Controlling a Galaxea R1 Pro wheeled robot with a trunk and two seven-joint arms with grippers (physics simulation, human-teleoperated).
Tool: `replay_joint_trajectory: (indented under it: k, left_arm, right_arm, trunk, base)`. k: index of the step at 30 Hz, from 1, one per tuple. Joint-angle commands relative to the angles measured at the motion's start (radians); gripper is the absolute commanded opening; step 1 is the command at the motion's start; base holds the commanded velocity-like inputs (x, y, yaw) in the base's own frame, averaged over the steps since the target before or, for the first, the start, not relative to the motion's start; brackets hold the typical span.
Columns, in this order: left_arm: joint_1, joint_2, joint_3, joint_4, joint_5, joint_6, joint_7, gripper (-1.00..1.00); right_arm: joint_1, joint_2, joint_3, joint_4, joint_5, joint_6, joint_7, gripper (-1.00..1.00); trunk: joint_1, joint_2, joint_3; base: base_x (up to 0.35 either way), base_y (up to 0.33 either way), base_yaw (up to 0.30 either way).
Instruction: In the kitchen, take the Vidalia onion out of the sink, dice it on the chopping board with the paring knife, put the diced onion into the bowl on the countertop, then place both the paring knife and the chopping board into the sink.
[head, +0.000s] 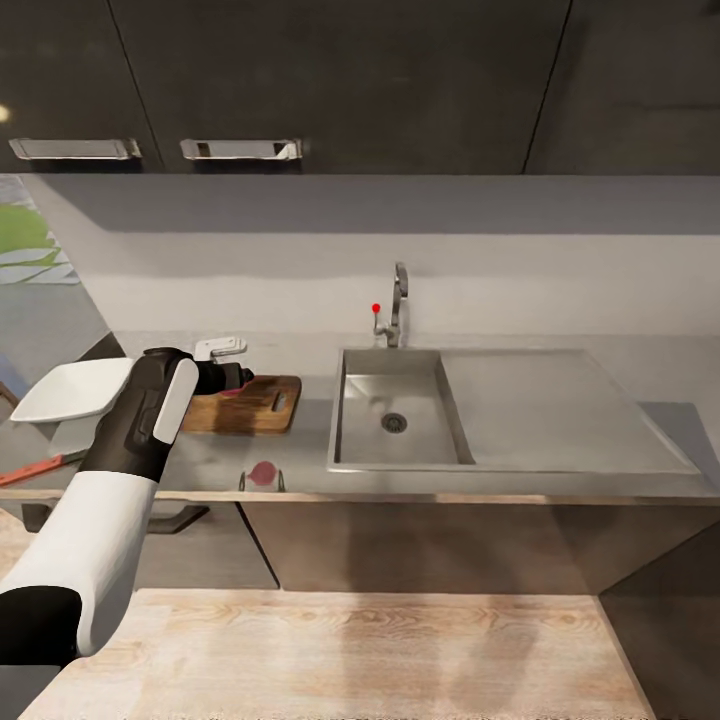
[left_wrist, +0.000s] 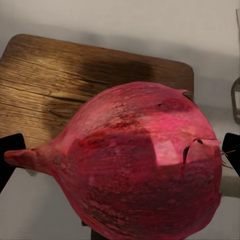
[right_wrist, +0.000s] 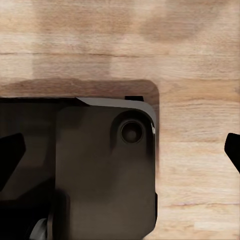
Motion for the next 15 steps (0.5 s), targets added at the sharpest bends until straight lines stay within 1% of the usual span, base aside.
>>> replay_joint_trajectory:
  k: [1, 15]
  left_arm:
    - [-0.001, 0.001, -0.003, -0.001, 0.010, 0.003, 0.010, -1.00]
    - [-0.001, 0.001, -0.001, -0.006, 0.010, 0.002, 0.010, -1.00]
  right_arm:
    - [0.000, -0.001, 0.008, -0.002, -0.006, -0.001, -0.007, 1.00]
    - [0.000, -0.001, 0.008, -0.002, -0.006, -0.001, -0.007, 1.00]
  trunk:
    - [0.001, -0.002, -0.003]
    - [0.001, -0.002, -0.026]
  base:
    - [0.000, 0.000, 0.000]
    - [0.004, 0.000, 0.000]
